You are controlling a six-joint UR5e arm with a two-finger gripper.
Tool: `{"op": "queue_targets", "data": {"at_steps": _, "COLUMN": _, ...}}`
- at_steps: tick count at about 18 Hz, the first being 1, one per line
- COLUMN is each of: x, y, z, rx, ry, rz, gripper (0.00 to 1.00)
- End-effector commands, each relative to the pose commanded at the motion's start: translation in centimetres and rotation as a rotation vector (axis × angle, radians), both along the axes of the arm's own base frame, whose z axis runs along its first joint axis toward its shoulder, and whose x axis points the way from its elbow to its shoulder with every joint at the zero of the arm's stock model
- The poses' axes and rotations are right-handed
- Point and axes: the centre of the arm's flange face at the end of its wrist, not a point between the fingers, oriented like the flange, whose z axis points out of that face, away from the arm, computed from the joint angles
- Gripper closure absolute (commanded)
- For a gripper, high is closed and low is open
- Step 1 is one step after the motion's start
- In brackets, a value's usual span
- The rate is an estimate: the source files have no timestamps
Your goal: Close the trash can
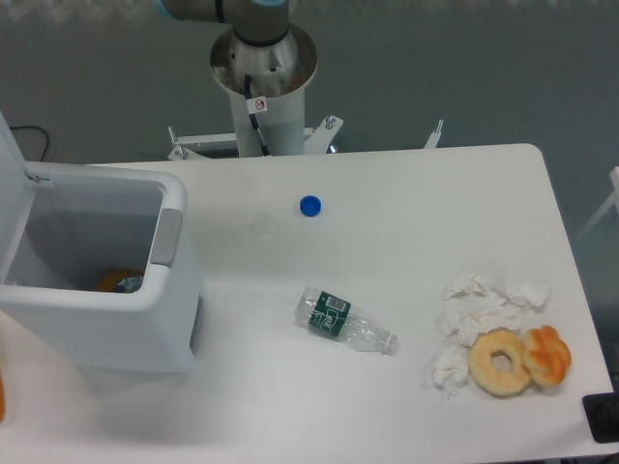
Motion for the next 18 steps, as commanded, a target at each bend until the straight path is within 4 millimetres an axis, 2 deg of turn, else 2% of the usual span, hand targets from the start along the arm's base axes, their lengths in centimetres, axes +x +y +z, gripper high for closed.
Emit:
{"op": "queue_targets", "data": {"at_steps": 4, "x": -2.5, "y": -0.3, "z": 0.3, "rx": 0.008, "ry": 0.012, "rz": 0.040, "gripper": 0.00}}
{"op": "queue_targets", "data": {"at_steps": 9, "x": -5.6, "y": -0.9, "z": -0.2, "rx": 0.000, "ry": 0.024, "rz": 0.088, "gripper": 0.00}}
{"op": "queue_targets", "data": {"at_steps": 18, "x": -7.6, "y": -1.8, "z": -2.6, "rx": -0.034, "ry": 0.048, "rz": 0.095, "gripper": 0.00}}
